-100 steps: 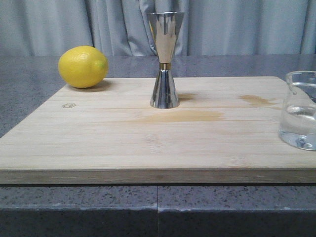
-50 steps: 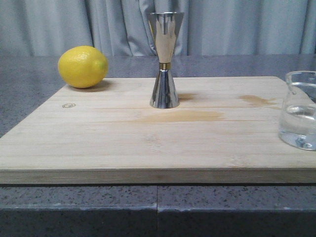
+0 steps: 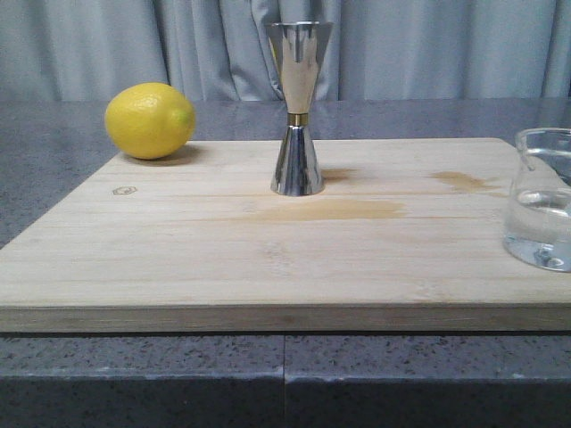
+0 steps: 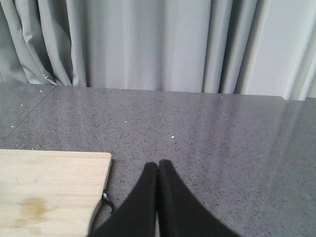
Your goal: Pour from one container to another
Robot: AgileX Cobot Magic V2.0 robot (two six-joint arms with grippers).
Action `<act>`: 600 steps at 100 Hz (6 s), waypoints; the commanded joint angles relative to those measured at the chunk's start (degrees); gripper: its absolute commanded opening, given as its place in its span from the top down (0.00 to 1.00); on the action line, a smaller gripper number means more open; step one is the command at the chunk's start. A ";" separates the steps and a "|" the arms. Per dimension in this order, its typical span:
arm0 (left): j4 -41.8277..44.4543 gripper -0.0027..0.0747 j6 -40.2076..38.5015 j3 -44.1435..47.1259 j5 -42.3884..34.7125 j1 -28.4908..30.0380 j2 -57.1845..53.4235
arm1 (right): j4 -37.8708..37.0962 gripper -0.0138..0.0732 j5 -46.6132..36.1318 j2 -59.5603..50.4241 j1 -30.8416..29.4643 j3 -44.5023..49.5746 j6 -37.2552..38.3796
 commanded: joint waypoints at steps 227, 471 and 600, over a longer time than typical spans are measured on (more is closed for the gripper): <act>-78.97 0.32 93.96 -21.65 24.89 -18.66 58.77 | 3.07 0.17 7.30 15.06 0.13 -10.27 -0.60; -103.54 0.65 126.27 -30.77 44.02 -26.75 85.52 | 3.70 0.17 7.30 15.06 0.13 -10.27 -0.60; -102.46 0.72 125.91 -33.66 46.47 -26.75 85.42 | 26.07 0.17 12.50 15.06 0.32 -10.15 -22.93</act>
